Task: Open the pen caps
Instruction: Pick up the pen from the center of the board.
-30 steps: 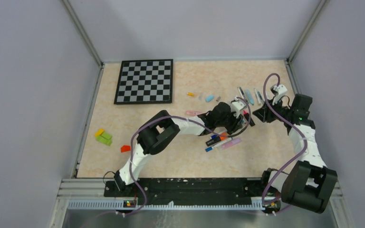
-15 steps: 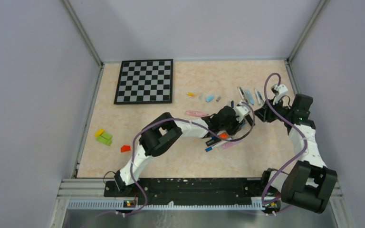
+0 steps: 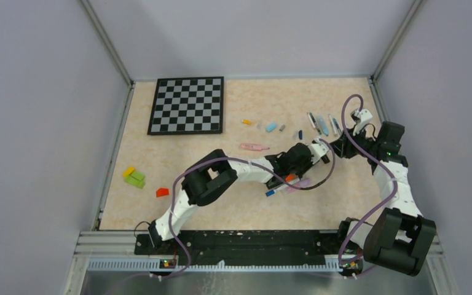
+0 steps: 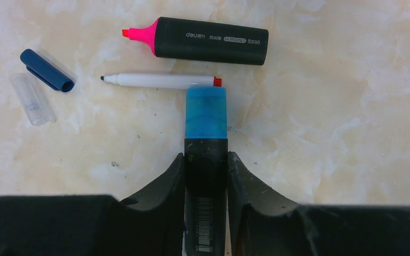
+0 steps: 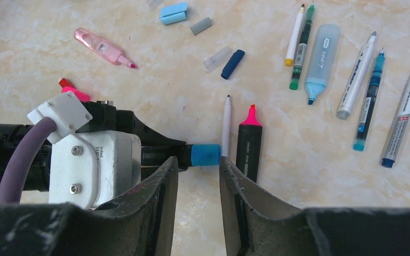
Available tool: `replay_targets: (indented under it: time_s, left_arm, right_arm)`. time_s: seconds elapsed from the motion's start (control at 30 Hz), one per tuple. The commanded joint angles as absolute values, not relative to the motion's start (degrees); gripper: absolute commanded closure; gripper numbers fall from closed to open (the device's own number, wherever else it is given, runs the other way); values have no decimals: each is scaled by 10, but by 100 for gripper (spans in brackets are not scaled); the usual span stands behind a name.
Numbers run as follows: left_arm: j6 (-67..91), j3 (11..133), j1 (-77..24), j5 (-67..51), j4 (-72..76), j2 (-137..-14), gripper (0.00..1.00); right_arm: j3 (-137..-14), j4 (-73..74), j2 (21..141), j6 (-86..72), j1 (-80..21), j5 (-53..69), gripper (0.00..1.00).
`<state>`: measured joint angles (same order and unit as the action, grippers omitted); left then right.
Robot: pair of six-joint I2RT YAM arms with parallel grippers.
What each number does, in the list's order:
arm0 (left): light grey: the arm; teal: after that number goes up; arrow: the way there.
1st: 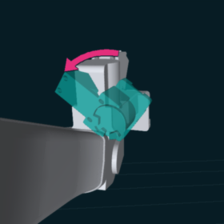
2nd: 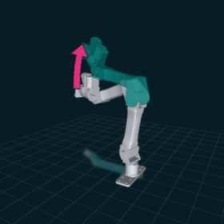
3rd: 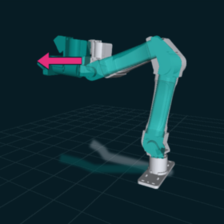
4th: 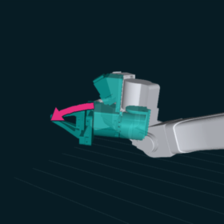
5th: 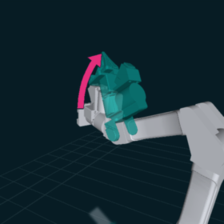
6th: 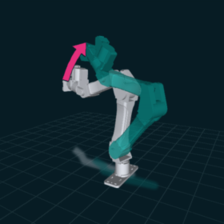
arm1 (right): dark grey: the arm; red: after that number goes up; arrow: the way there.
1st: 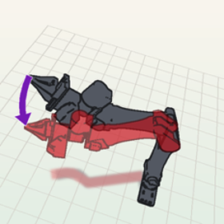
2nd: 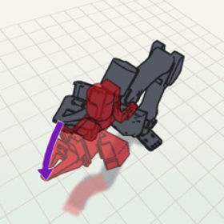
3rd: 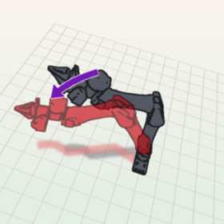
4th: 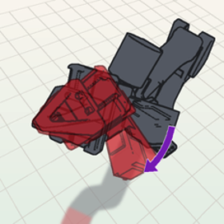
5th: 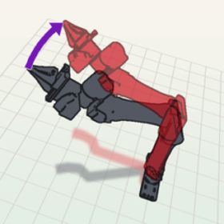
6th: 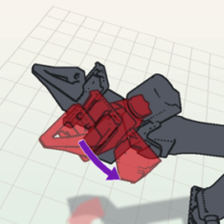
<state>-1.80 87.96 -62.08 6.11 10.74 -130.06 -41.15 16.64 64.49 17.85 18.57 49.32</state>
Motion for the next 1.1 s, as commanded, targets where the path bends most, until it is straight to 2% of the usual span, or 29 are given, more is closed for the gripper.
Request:
replay_targets:
  time_s: [0.0,0.13,0.3,0.43,0.87,1.07]
  left_arm:
    - [-32,883,-623,76,85,-1304,72]
    - [-22,885,-623,61,90,-1291,78]
    - [-2,886,-623,43,103,-1256,94]
    - [35,874,-620,35,119,-1224,99]
    - [112,781,-597,13,157,-1141,100]
    - [188,685,-582,14,243,-1063,100]
  right_arm:
    - [-426,146,629,176,192,504,66]
    - [-426,147,630,176,192,509,66]
    - [-425,145,626,177,192,522,66]
    - [-426,146,623,178,192,528,66]
    - [-426,146,620,177,192,563,66]
    - [-403,116,632,146,192,668,67]
